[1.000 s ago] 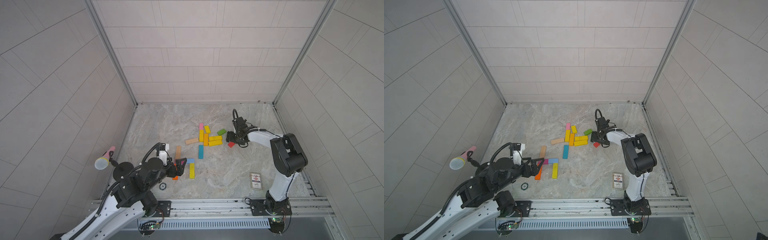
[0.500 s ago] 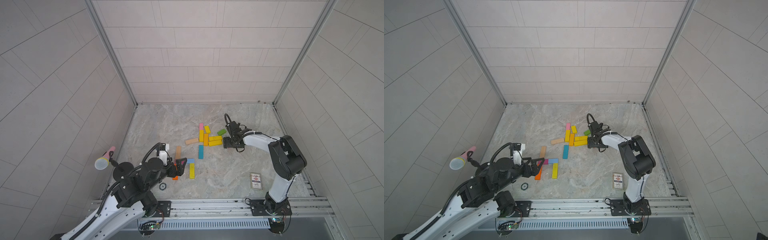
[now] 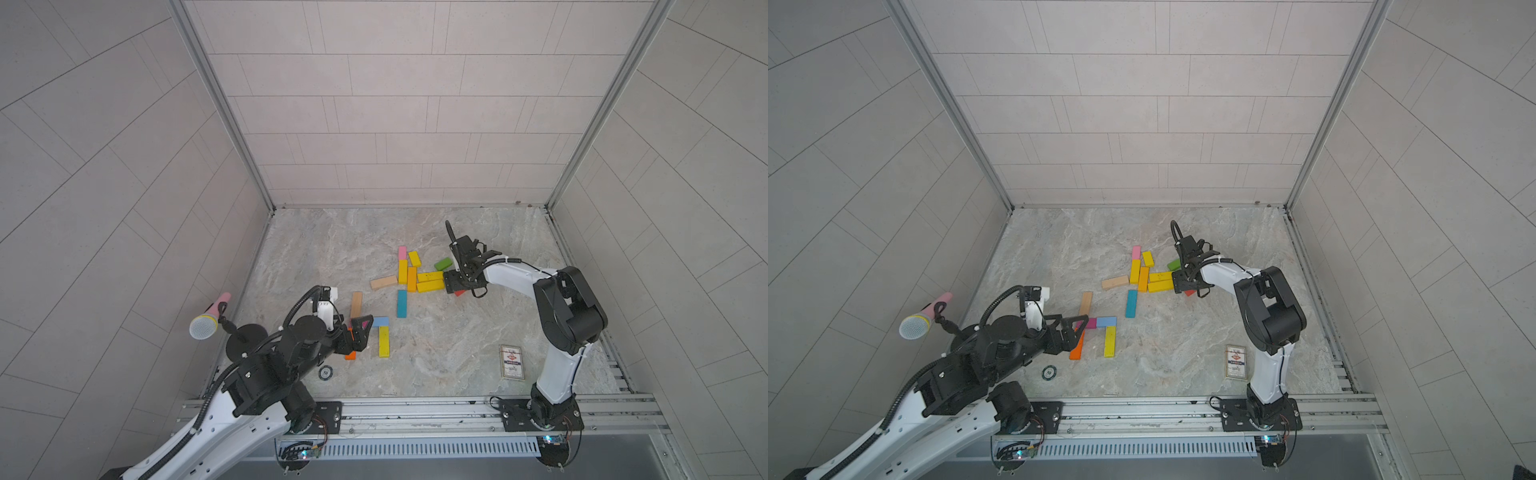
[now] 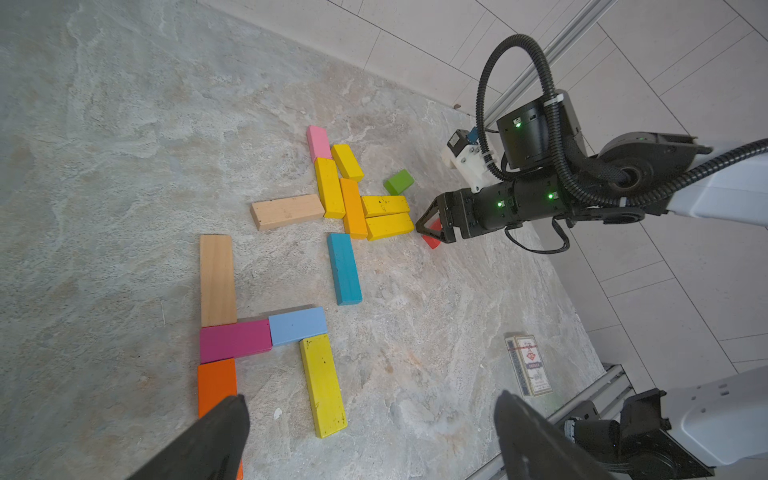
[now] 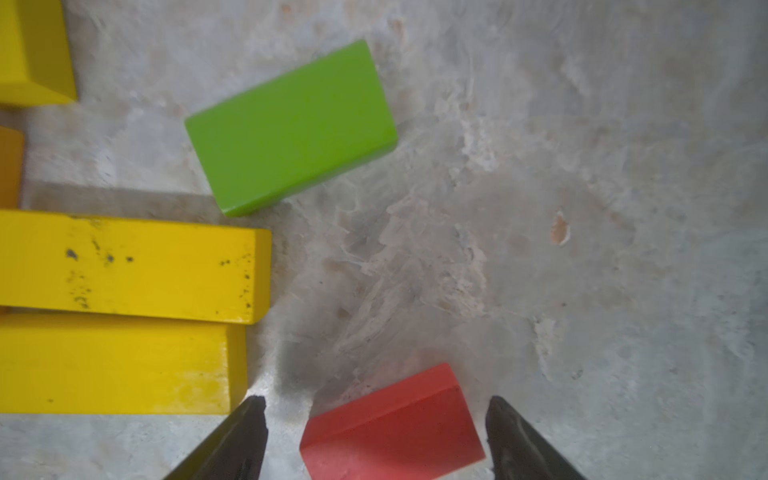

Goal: Assemble the letter h with building blocks
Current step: Pick up the building block from the center of the board.

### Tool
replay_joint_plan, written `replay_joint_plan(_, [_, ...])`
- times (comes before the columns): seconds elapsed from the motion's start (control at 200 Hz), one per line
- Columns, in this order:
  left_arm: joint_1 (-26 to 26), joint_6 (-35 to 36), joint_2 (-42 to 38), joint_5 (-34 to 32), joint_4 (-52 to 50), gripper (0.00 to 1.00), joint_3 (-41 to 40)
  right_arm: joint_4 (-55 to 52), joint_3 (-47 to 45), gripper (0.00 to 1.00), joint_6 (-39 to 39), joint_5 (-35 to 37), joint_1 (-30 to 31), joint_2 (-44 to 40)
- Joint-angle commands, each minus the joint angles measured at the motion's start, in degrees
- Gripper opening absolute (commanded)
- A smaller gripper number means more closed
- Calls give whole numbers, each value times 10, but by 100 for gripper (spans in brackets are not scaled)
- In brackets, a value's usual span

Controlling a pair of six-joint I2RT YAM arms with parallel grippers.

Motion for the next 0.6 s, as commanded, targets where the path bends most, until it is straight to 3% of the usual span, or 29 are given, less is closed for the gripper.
replay_joint_plan(0.0, [3, 9, -2, -14, 2, 100, -7, -24, -2, 84, -16, 18, 2, -1])
replay_joint_plan(0.255, [3, 11, -3, -18, 2, 100, -6, -33, -3, 74, -14, 32, 10, 13])
replay_joint_plan(0.44, [3, 10, -4, -15, 2, 100, -7, -29, -7, 55, -6, 45, 18, 7])
replay_joint_plan(0.595, [3, 7, -7, -14, -1, 100, -1, -26, -24, 49, 34, 78, 34, -36])
